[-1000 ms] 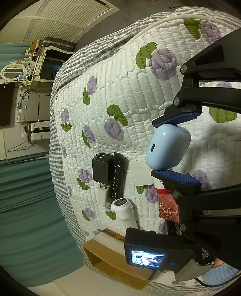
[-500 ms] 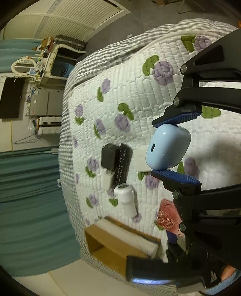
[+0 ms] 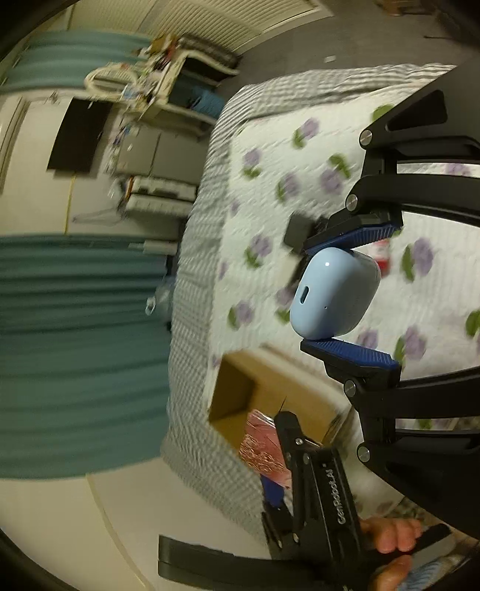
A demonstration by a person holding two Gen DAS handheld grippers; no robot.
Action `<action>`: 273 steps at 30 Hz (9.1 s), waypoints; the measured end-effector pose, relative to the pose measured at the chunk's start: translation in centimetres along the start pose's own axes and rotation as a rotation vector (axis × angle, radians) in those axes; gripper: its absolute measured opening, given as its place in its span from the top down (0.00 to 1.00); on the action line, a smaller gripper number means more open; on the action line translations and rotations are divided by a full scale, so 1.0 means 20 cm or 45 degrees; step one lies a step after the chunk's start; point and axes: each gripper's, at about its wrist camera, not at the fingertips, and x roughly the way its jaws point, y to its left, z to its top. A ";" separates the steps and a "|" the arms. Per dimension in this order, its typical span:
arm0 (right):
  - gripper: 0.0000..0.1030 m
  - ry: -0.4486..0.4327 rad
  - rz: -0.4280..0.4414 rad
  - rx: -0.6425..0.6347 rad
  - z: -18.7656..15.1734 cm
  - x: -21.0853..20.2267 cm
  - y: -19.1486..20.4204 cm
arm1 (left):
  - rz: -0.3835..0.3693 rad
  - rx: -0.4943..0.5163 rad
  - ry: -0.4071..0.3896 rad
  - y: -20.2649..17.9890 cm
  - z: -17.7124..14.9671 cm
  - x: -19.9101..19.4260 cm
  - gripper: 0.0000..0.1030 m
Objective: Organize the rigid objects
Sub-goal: 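Carry both items into the cardboard box and open both grippers, then move both tools back toward the remaining items on the bed, then grasp the white-red pill bottle with the right gripper while the left grasps the white plug adapter, then carry both items into the box and open both grippers, then grasp the white cylindrical device with the left gripper while the right grasps the black charger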
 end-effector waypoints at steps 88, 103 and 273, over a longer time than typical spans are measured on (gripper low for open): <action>0.23 0.545 -0.022 0.012 -0.69 1.02 -0.49 | 0.154 0.087 0.359 -0.43 -0.51 0.84 0.28; 0.23 0.380 -0.116 -0.142 -0.45 0.77 -0.79 | -0.005 0.118 0.359 -0.78 -0.40 0.86 0.28; 0.14 0.239 0.030 -0.352 -0.21 1.31 -0.72 | 0.134 0.292 0.319 -0.65 -0.16 1.10 0.48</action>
